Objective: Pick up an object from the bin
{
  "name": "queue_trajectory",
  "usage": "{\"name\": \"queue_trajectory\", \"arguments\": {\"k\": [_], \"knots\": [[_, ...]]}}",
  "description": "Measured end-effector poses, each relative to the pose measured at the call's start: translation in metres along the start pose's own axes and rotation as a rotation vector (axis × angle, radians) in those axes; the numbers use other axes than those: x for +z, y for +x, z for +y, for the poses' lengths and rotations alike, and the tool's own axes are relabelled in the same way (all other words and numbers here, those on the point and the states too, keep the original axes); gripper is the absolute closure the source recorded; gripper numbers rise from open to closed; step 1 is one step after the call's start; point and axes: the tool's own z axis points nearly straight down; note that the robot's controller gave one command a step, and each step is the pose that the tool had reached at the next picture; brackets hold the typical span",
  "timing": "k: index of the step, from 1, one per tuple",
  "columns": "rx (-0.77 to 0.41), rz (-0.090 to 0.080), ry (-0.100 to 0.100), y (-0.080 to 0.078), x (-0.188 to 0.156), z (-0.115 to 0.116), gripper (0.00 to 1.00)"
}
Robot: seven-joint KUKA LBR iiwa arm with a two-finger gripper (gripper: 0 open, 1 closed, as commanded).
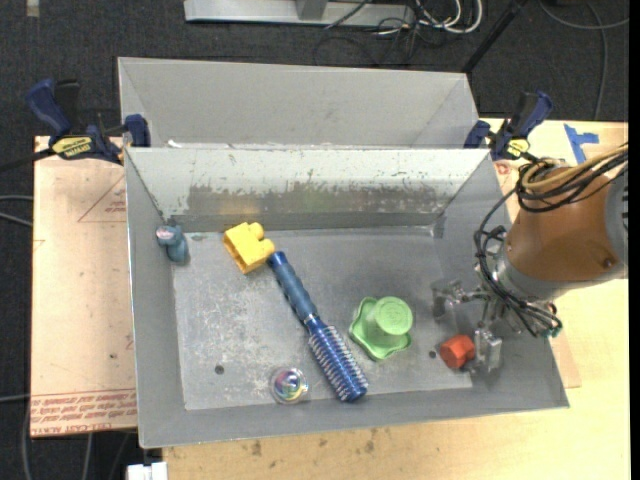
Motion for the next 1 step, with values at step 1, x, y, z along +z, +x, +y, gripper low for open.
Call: {"name": "queue_trajectory", "arguments": {"k": [1], "knots": [[0.0, 0.001, -0.001, 0.0004, 0.0002, 0.0002, 1.0]]}}
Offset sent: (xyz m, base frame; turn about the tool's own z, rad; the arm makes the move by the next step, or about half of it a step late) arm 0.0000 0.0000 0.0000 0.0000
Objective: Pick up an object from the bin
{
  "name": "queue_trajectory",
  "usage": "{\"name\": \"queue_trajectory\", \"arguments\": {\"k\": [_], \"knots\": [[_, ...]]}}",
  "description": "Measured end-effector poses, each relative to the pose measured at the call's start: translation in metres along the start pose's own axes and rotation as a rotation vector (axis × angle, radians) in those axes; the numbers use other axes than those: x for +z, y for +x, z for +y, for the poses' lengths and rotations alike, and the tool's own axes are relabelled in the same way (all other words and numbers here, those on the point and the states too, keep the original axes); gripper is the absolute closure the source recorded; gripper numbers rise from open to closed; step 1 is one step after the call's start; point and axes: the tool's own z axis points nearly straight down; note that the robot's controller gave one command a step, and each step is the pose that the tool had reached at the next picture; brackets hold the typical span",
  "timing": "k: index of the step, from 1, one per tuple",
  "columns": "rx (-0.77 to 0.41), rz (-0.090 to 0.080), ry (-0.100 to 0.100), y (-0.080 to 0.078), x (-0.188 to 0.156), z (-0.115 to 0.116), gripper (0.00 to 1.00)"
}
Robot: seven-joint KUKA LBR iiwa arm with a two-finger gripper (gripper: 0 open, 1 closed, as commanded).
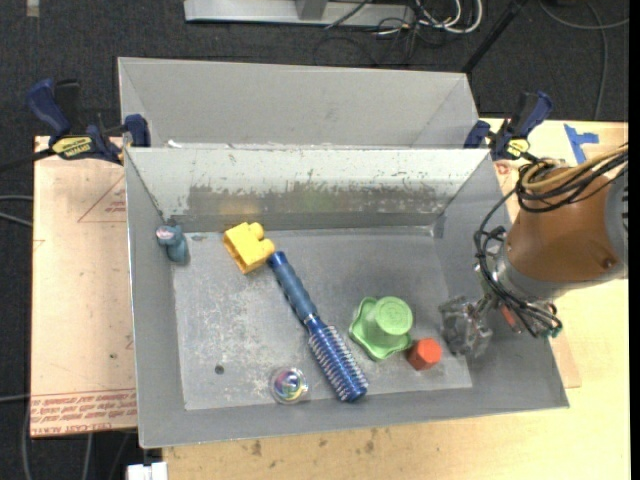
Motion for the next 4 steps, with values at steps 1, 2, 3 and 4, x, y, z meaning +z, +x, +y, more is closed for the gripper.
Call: {"name": "queue_trajectory", "arguments": {"k": [1, 2, 3, 4], "knots": [[0.0, 0.0, 0.0, 0.0, 0.0, 0.0, 0.0], [-0.297, 0.002, -0.004, -0.025, -0.003, 0.08, 0.0], [-0.295, 0.003, -0.003, -0.025, -0.003, 0.079, 1.0], [-0.295, 0.003, -0.003, -0.025, -0.003, 0.079, 0.0]]}}
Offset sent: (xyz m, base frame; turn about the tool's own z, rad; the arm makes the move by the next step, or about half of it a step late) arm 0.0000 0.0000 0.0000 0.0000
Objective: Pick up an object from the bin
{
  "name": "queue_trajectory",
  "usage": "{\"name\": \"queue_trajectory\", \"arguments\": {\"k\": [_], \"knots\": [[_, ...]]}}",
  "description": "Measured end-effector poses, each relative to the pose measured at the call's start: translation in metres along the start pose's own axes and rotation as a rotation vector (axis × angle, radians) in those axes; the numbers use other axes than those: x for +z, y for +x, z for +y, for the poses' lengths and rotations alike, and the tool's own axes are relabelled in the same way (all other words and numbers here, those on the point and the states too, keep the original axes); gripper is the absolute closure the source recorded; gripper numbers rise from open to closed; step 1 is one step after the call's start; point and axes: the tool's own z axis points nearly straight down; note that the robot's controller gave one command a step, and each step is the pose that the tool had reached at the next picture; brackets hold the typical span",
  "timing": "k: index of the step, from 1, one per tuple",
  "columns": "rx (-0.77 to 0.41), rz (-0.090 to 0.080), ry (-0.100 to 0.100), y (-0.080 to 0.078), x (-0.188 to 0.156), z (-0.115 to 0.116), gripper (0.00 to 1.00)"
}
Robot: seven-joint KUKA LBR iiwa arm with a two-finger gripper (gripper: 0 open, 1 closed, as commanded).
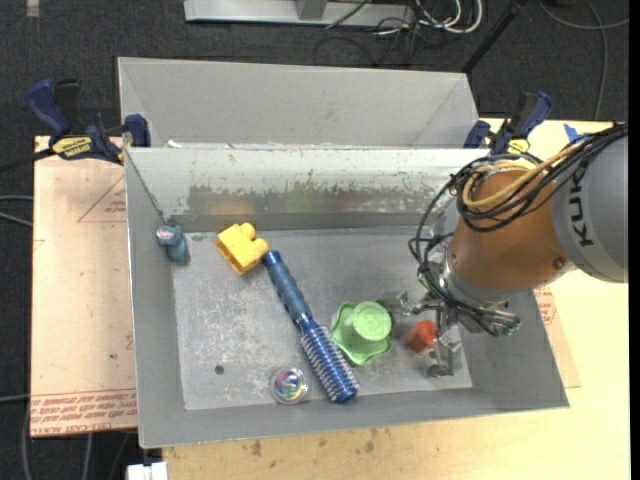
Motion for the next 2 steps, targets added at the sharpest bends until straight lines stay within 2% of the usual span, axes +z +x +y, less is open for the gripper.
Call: {"name": "queue_trajectory", "arguments": {"k": [1, 2], "knots": [[0.035, -0.005, 0.008, -0.009, -0.001, -0.063, 0.0], [-0.436, 0.001, -0.002, -0.011, 0.011, -0.014, 0.0]]}}
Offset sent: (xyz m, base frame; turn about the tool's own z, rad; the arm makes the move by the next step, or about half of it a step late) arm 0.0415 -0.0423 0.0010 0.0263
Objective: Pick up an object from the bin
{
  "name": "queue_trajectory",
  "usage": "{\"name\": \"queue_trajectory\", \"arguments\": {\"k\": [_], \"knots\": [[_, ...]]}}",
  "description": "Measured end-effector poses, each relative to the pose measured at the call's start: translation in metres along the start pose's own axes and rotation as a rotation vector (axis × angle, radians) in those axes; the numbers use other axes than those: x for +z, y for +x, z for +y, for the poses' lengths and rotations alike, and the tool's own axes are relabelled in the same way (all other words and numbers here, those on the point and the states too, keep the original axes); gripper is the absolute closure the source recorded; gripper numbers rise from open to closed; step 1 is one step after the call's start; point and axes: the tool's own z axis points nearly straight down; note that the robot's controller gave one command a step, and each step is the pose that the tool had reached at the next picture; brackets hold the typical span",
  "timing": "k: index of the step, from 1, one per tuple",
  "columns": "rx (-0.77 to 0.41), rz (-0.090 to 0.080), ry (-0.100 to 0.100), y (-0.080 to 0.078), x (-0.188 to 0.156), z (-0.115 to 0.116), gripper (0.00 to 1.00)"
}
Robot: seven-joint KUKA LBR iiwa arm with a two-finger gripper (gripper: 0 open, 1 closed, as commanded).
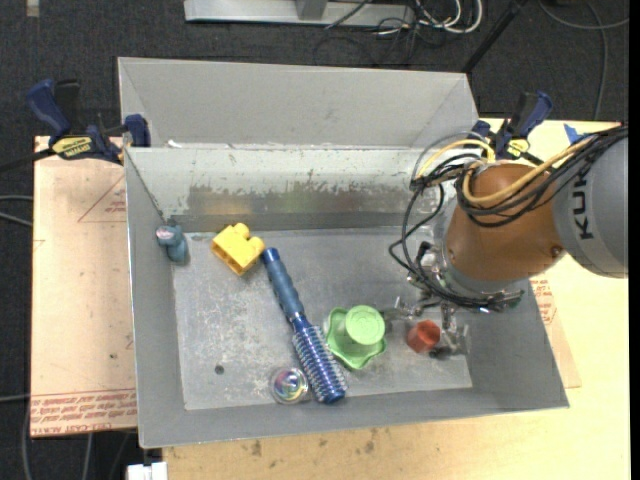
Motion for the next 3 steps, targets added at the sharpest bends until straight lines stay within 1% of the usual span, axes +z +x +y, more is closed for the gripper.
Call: {"name": "queue_trajectory", "arguments": {"k": [1, 2, 3], "knots": [[0.119, -0.002, 0.005, 0.024, -0.001, -0.048, 0.0], [0.18, -0.001, -0.001, -0.005, 0.0, -0.008, 0.0], [0.184, -0.002, 0.002, -0.003, -0.001, -0.011, 1.0]]}}
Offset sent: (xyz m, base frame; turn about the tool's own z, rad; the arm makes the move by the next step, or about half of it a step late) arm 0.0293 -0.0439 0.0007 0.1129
